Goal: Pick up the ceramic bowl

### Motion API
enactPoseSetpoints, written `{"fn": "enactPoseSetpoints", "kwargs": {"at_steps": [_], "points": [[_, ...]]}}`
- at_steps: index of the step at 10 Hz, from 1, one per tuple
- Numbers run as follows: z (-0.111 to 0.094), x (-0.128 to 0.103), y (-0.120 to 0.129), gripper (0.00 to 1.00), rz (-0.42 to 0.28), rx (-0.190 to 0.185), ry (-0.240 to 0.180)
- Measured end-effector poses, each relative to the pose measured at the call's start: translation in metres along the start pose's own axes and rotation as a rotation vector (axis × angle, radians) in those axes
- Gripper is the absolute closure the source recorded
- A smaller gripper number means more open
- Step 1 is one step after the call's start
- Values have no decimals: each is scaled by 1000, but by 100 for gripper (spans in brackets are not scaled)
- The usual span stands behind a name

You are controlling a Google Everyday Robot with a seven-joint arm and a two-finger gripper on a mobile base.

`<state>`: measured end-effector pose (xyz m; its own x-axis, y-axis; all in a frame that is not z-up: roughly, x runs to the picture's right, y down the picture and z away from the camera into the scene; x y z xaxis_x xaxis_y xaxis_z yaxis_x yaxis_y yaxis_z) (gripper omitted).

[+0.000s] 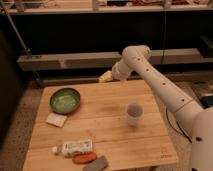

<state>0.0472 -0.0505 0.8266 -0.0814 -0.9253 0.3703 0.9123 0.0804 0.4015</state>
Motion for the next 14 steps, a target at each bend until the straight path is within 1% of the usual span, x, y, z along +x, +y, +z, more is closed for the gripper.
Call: {"fn": "enactPoseSetpoints", "kwargs": {"at_steps": [2, 5, 6, 7, 8, 9, 10, 12, 13, 14], "points": [[1, -2, -3, 20, -8, -7, 1], [21, -8, -46, 20, -58, -28, -4], [32, -11, -69, 20, -82, -35, -9], [38, -14, -79, 20, -92, -36, -13], [44, -17, -85, 20, -107, -45, -14], [48, -21, -89, 20, -119, -46, -15], [54, -20, -89, 20, -120, -45, -12], [80, -14, -97, 20, -139, -51, -4], [101, -14, -109, 20, -151, -56, -1], [114, -13, -117, 20, -158, -64, 6]]}}
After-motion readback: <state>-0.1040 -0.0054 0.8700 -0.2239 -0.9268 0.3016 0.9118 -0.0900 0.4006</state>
